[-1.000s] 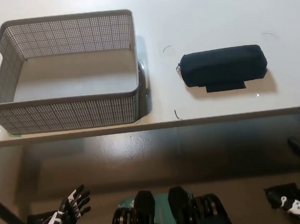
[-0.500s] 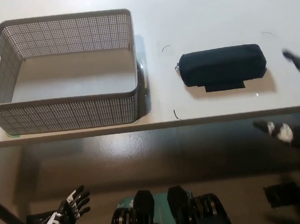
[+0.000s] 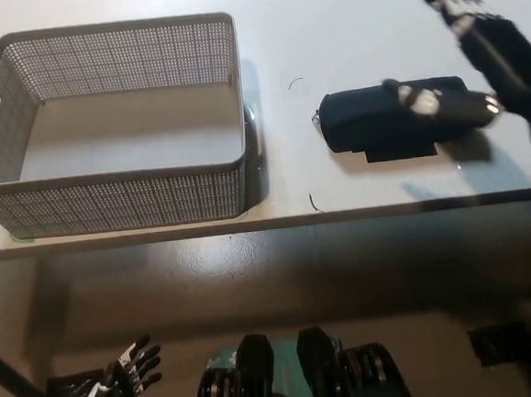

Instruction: Use the right hand to pick up the pencil case on the right hand side and put it into a grey container on the left side

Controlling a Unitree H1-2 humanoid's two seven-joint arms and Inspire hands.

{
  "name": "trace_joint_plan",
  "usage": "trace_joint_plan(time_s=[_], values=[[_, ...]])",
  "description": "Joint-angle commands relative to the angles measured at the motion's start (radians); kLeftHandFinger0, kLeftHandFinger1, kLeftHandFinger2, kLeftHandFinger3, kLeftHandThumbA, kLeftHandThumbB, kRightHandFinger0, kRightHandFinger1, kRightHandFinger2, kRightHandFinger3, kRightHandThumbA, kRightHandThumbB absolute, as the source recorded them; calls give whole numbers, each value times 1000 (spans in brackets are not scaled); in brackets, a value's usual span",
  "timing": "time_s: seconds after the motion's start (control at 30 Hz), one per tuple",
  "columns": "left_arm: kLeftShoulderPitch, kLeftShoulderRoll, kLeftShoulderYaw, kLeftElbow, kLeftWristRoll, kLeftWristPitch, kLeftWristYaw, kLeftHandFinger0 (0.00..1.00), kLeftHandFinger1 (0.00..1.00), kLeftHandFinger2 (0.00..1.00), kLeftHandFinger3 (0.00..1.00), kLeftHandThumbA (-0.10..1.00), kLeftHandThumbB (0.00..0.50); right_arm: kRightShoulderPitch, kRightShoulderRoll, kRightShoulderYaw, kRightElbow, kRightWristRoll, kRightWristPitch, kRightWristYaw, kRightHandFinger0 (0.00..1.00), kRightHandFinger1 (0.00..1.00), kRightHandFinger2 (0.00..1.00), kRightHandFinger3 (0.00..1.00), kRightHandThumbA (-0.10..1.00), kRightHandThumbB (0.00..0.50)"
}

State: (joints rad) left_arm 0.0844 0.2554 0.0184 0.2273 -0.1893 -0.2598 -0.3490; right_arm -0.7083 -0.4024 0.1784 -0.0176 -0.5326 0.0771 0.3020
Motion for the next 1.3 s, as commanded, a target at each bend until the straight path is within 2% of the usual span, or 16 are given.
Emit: trace_joint_plan(time_s=[0.0, 0.03, 0.23, 0.27, 0.37, 0.53, 0.57, 0.63, 0.77, 0.87, 1.0, 1.27], values=[[22, 24, 16, -6, -51, -78, -44, 1000, 1000, 1000, 1000, 1000, 401, -264, -37, 132, 234, -166, 58, 111, 1000, 1000, 1000, 1000, 739, 500], [21, 23, 16, 4, -38, -102, -38, 1000, 1000, 1000, 1000, 1000, 378, -297, -30, 155, 293, -179, 55, 108, 1000, 1000, 1000, 1000, 754, 500], [24, 24, 8, 2, -33, -97, -42, 1000, 1000, 1000, 1000, 1000, 411, -428, -11, 245, 565, -209, 23, 68, 1000, 1000, 1000, 1000, 770, 500], [23, 24, 7, 2, -38, -99, -46, 1000, 1000, 1000, 1000, 1000, 395, -451, -7, 261, 614, -218, 18, 61, 1000, 1000, 1000, 1000, 765, 500], [18, 23, 8, 8, -36, -114, -46, 1000, 1000, 1000, 1000, 1000, 394, -499, 1, 301, 718, -232, 5, 46, 1000, 1000, 1000, 1000, 781, 500], [21, 24, 6, 7, -31, -114, -44, 1000, 1000, 1000, 1000, 1000, 401, -570, 32, 362, 910, -236, -14, 1, 1000, 1000, 1000, 1000, 721, 500], [21, 25, 6, 7, -24, -119, -42, 1000, 1000, 1000, 1000, 1000, 397, -578, 33, 375, 926, -241, -14, -4, 1000, 1000, 1000, 1000, 720, 500], [27, 25, 5, -7, -33, -93, -45, 1000, 1000, 1000, 1000, 1000, 424, -594, 36, 388, 976, -234, -19, -13, 1000, 1000, 1000, 1000, 693, 500], [23, 26, 5, -9, -11, -108, -36, 1000, 1000, 1000, 1000, 1000, 420, -622, 37, 401, 1042, -217, -20, -10, 1000, 1000, 1000, 1000, 662, 500], [25, 27, 4, -17, -28, -81, -47, 1000, 1000, 1000, 1000, 1000, 455, -630, 36, 410, 1060, -210, -12, 6, 1000, 1000, 1000, 1000, 678, 500], [22, 23, 4, -4, -13, -109, -40, 1000, 1000, 1000, 1000, 1000, 423, -639, 44, 427, 1090, -209, -19, 20, 1000, 1000, 1000, 1000, 711, 500], [19, 26, 2, 7, -13, -116, -44, 1000, 1000, 1000, 1000, 1000, 421, -640, 63, 428, 1121, -192, -18, 37, 1000, 1000, 1000, 1000, 733, 500]])
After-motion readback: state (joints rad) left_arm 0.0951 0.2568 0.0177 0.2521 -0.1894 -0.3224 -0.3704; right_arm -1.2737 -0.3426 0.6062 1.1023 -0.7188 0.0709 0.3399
